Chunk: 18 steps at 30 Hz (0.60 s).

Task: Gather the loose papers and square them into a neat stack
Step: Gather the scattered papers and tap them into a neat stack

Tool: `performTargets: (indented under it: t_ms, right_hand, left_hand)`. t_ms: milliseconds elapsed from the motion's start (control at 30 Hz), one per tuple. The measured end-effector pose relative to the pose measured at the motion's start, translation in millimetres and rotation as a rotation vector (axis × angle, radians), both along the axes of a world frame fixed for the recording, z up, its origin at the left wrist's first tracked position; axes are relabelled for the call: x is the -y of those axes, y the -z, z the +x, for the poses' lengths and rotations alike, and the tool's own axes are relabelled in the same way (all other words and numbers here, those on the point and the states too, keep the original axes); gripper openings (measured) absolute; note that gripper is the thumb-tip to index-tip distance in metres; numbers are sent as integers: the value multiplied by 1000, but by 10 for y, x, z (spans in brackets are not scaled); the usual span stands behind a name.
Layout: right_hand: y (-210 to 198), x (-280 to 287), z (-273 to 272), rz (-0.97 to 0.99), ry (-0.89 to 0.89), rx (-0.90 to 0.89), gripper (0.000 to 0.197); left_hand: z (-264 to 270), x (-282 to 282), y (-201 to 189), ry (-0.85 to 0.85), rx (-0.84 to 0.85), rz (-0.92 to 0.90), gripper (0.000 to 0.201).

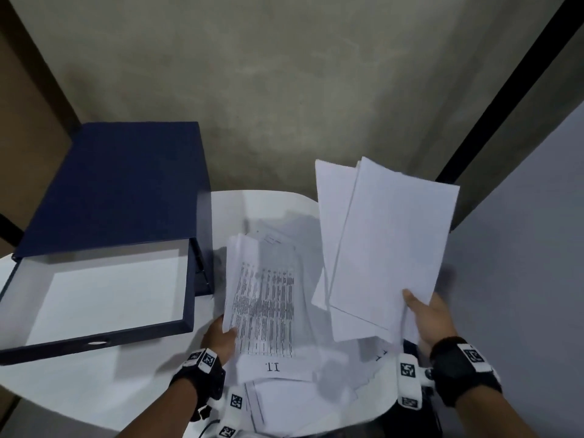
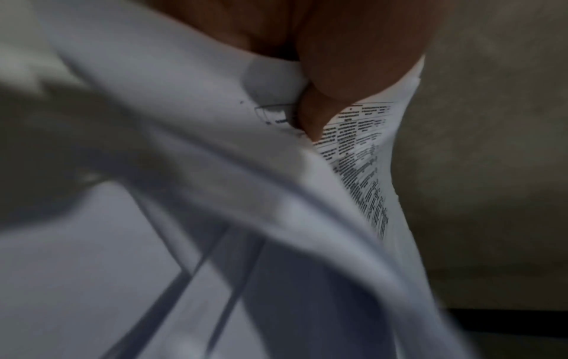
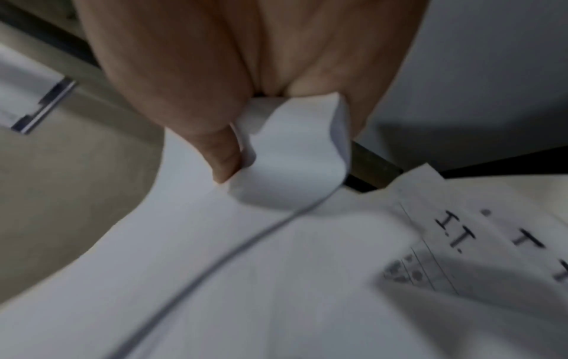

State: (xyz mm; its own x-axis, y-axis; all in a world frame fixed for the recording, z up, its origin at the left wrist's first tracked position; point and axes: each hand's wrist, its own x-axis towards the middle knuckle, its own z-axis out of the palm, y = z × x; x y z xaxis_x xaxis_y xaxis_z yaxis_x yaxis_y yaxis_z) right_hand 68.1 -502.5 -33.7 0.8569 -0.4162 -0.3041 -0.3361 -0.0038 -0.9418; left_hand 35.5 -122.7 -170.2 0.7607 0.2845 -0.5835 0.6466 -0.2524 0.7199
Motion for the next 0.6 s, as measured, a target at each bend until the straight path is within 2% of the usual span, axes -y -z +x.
performTargets:
  t_ms: [100,267,400,533,600]
  right_hand:
    - [196,-235,-42,76,-121,-99,36]
    - [412,-664,-196,151,-334,-237,36]
    - [443,-826,-230,203,-345,-247,35]
    - [412,-802,-213,173,-367,-233,40]
    - [411,-775,-209,150,-377,-221,40]
  left_hand:
    - [6,52,-111,30,61,-81,33]
    - [46,190,-343,52,127,-286,15]
    - [44,262,-541,-8,149,-400,14]
    - [58,309,-721,-33,149,-443,32]
    - [68,327,-724,-47,155,-475,31]
